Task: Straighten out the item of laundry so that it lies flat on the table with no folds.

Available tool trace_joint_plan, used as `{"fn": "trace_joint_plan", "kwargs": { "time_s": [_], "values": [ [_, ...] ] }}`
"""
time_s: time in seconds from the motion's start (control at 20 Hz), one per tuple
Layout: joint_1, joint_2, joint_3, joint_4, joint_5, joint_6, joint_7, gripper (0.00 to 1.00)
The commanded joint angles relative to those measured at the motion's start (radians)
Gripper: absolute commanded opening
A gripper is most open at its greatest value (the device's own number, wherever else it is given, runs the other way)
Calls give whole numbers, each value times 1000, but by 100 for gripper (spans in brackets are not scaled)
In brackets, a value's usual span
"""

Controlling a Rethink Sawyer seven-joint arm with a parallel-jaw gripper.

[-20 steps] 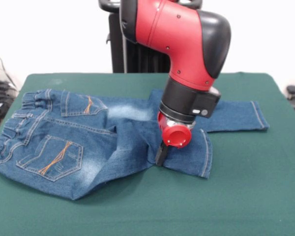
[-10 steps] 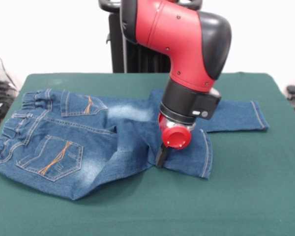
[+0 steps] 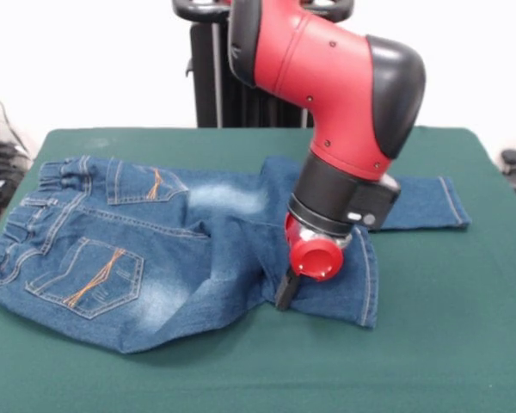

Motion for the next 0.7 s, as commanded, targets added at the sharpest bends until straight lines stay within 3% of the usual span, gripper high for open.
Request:
{"fn": "trace_joint_plan", "kwargs": {
  "time_s": [0.05,0.35,0.7],
  "values": [
    [85,179,2,-246,190,134,285,0],
    [106,235,-55,-308,268,176,300,0],
    [118,233,-58,-303,310,186,271,0]
  ]
}}
